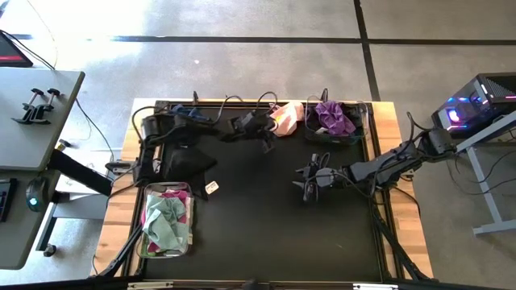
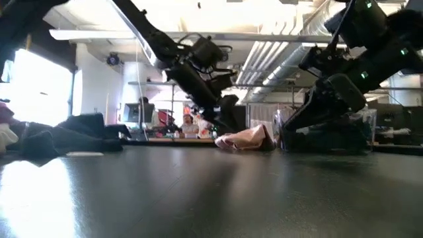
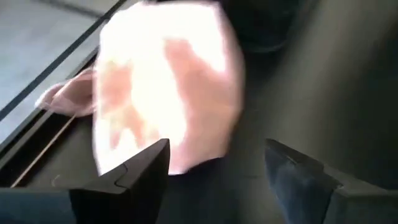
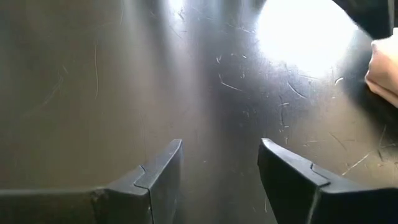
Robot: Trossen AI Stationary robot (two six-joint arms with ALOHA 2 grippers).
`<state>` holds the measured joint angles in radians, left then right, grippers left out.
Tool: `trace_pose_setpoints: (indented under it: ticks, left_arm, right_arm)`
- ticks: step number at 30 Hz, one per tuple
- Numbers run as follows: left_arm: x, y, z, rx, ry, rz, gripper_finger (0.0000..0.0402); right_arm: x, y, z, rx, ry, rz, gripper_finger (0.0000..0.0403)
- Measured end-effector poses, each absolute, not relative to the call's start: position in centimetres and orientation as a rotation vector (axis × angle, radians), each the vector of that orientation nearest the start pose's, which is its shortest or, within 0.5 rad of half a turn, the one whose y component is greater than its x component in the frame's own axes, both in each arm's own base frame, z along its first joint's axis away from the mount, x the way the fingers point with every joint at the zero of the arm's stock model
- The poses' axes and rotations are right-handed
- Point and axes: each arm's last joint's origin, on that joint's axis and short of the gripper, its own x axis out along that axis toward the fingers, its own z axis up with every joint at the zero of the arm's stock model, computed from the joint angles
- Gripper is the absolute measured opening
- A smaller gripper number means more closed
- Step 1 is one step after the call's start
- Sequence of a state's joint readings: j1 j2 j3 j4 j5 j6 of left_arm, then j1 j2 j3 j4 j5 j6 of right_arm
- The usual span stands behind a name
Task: Sort towels by color in basket
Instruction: Put the light pink towel into the bottom transparent bin
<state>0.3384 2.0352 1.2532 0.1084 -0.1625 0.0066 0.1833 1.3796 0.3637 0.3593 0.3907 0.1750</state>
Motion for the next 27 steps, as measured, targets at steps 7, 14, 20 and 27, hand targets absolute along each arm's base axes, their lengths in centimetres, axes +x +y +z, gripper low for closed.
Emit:
trace_pose_setpoints:
  ticks: [7, 14, 20, 27]
  left_arm:
    - [42.2, 14.9, 15.5, 0.006, 0.715, 0.554, 0.0229]
    - [41.3, 13.6, 15.6, -0.021, 0.848, 0.546, 0.0195]
    - [38.3, 7.0, 18.0, 0.064, 0.961, 0.607, 0.0177]
    - [33.7, 0.1, 18.6, 0.1, 0.767, 0.611, 0.0175]
  right_arm:
    - [22.3, 3.0, 12.9, -0.025, 0.605, -0.254, 0.02]
    - [22.3, 2.7, 12.9, -0.021, 0.588, -0.329, 0.02]
    - [22.6, 1.2, 13.1, -0.163, 0.606, -0.342, 0.02]
    - [24.5, -3.0, 15.0, -0.248, 0.564, -0.368, 0.02]
